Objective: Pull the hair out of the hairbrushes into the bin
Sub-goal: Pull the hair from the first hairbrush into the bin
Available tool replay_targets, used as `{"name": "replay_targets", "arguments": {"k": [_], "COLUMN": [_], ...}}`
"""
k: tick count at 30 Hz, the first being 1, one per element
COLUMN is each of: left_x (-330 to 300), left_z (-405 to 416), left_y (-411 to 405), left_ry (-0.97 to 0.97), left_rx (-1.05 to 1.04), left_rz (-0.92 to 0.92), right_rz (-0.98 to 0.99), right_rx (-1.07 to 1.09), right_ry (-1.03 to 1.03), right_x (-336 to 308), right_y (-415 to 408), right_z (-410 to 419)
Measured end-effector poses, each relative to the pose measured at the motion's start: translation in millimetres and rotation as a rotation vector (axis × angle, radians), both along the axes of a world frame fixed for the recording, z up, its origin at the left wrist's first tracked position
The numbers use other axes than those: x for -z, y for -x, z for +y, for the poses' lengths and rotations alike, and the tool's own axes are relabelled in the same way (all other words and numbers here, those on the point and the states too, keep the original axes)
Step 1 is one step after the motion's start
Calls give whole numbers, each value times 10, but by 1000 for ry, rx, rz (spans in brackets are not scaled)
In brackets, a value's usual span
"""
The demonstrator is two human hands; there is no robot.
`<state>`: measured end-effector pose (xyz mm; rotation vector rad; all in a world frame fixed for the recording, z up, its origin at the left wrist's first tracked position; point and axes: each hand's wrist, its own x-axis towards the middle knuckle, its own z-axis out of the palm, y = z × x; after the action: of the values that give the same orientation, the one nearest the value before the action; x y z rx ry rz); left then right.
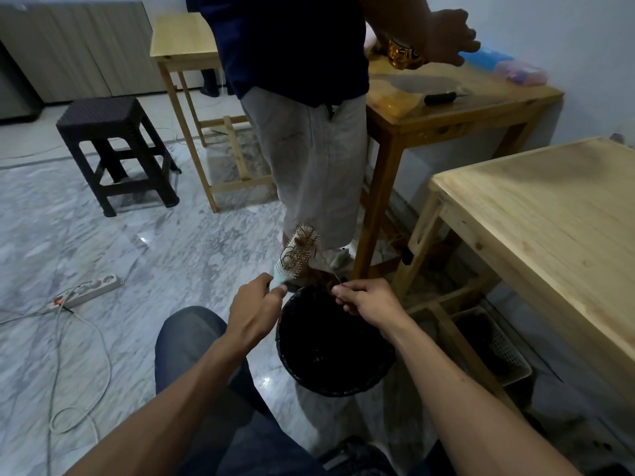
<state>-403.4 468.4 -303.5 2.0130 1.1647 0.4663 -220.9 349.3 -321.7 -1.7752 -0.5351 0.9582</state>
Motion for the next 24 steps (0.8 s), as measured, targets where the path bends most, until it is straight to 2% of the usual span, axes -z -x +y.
{"name": "replay_targets", "arguments": {"k": [6,10,15,18,20,24], "left_x": [19,-48,-103,-80,-50,-1], "left_z": [-57,125,195,114,61,-20], "left_y": [-76,-18,27,11,0,-46], "left_ry": [79,89,-55,-108,-145,-198], "left_rx": [-181,-306,-185,-124,-62,81], "left_rz": [-73,-134,-68,-6,26,101], "right_rz": [-118,-277,-308,-277,-172,31], "right_rx": [-96,-144,-148,-325,-346,-213], "right_ry": [118,294,411,480,400,27], "right_x": [84,198,267,147,33,-138], "right_y": [14,-89,-147,-137,-102,-22], "right_z": [-134,-283,-280,-197,-131,13]}}
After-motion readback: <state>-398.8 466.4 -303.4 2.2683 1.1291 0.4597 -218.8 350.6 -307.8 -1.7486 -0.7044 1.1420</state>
